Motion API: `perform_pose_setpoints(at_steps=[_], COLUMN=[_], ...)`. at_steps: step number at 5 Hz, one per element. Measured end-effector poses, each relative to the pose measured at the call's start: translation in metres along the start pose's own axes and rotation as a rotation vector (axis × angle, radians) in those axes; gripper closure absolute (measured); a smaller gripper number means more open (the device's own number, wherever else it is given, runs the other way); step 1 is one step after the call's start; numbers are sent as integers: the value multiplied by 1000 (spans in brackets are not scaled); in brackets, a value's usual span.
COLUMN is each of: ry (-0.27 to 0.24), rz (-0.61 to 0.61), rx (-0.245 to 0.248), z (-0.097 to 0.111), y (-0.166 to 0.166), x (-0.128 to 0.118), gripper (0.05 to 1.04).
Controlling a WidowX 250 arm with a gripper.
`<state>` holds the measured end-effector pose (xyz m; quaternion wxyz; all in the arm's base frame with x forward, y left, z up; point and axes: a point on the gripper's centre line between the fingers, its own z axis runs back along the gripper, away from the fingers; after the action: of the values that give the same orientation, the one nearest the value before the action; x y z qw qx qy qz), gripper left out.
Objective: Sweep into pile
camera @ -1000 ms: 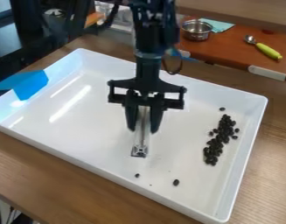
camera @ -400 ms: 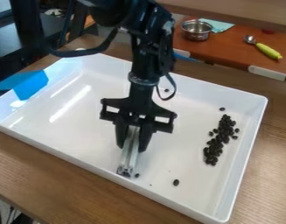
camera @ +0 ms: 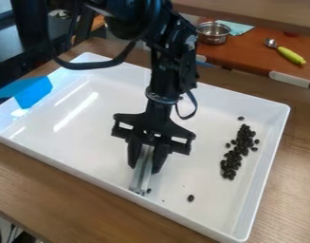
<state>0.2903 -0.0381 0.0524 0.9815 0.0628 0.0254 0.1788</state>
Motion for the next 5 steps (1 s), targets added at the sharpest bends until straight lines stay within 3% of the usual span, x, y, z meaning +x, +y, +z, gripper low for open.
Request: perform_pose_setpoints(at_steps=[1,3,4,5], ry=[-1,69,95,111], rz=[-3,35,123,221], rx=[-7,-64,-96,-116], z=[0,5,6,8], y=[-16,-56,-72,-82], x=[-1,-16,-8,19], gripper=[702,702,702,702])
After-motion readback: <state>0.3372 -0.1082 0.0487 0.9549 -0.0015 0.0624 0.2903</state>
